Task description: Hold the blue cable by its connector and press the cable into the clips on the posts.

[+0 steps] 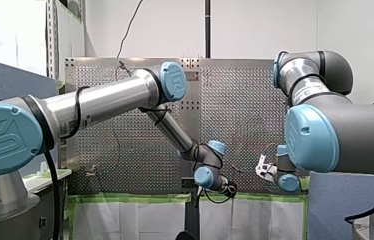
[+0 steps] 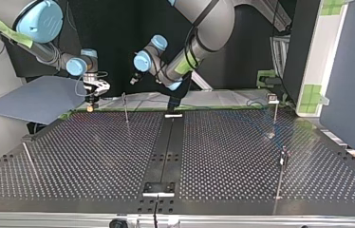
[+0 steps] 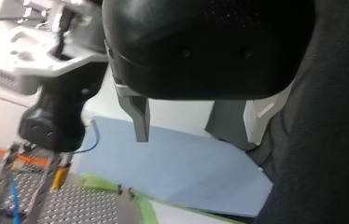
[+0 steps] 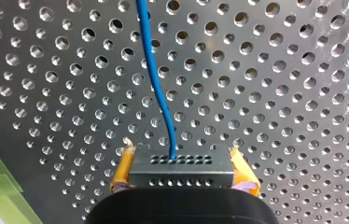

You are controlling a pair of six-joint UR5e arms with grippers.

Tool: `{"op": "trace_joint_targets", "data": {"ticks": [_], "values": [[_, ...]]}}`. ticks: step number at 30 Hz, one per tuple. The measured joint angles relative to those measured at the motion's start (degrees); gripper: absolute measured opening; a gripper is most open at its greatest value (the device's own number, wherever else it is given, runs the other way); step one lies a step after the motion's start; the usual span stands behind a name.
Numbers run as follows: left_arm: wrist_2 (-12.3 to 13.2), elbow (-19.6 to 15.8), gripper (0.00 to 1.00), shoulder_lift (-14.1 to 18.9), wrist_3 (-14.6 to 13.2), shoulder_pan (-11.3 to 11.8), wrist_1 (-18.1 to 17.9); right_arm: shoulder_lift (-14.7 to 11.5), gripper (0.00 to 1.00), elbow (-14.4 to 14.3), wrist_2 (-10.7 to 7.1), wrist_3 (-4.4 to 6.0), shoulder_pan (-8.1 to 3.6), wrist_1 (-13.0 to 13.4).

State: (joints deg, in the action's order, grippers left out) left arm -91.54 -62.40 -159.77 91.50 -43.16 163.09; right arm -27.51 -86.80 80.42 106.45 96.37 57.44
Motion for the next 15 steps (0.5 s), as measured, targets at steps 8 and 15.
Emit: {"op": "trace_joint_targets", "data": {"ticks": [8, 15], "values": [[-2.6, -1.1, 1.00, 2.4, 0.7, -0.2, -1.7, 0.2, 0.00, 0.0, 0.01, 0.02, 0.00, 0.0], [-4.3, -0.4, 1.00, 2.8, 2.3, -0.9, -3.2, 0.6, 0.00, 0.0, 0.01, 0.26, -0.14, 0.4]]}}
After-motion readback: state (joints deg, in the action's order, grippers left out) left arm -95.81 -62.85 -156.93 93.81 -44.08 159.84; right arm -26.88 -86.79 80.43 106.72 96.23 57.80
